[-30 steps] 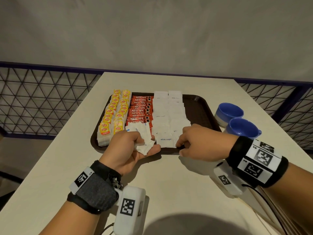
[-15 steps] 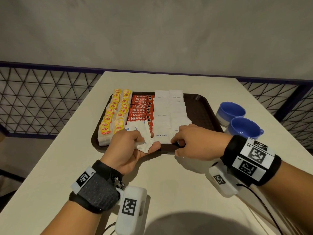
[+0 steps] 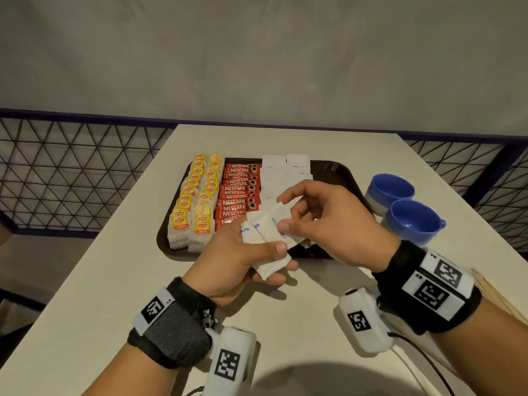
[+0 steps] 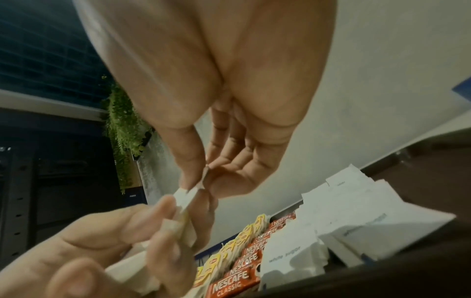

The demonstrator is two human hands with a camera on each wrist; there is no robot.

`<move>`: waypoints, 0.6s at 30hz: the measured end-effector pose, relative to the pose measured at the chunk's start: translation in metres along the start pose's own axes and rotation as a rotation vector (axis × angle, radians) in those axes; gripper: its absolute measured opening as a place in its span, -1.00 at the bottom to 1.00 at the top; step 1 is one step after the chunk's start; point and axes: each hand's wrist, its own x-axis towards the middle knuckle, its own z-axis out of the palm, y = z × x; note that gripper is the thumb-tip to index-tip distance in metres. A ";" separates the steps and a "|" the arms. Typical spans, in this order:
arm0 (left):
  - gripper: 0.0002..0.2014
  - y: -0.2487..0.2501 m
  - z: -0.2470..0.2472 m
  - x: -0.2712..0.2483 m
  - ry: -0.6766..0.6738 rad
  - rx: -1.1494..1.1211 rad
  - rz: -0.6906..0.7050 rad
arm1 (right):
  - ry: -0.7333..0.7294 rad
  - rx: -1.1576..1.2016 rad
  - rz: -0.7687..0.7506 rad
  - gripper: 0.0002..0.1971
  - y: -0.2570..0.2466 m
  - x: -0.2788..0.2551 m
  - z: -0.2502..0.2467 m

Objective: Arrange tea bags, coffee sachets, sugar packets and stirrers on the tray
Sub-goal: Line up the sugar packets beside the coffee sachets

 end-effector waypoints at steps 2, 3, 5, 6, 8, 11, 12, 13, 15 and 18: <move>-0.60 0.000 0.002 0.000 0.012 -0.013 0.003 | 0.005 0.053 0.028 -0.73 0.000 -0.001 0.000; -0.61 0.001 0.003 0.000 0.022 -0.033 0.001 | 0.011 0.079 0.052 -0.75 0.000 -0.001 -0.001; -0.62 0.003 0.004 0.000 0.041 -0.076 -0.011 | 0.024 0.102 0.084 -0.79 0.001 -0.002 -0.003; -0.61 0.004 0.004 0.000 0.051 -0.089 -0.015 | 0.033 0.094 0.084 -0.81 0.002 -0.002 -0.005; -0.61 0.005 0.004 0.001 0.069 -0.096 -0.011 | 0.056 0.059 0.070 -0.85 0.003 -0.002 -0.010; -0.60 0.004 0.004 0.001 0.104 -0.125 0.015 | 0.119 0.011 0.072 -0.88 0.003 -0.001 -0.022; -0.59 0.005 0.003 0.001 0.126 -0.147 0.021 | 0.154 0.018 0.078 -0.89 0.003 0.000 -0.028; -0.59 0.006 0.002 0.002 0.153 -0.173 0.025 | 0.189 0.026 0.083 -0.90 0.005 0.003 -0.034; -0.63 0.007 -0.001 0.003 0.207 -0.219 0.034 | 0.200 -0.004 0.104 -0.92 0.010 0.009 -0.049; -0.72 0.008 -0.005 0.004 0.247 -0.241 0.046 | -0.016 -0.205 0.198 -0.92 0.021 0.022 -0.064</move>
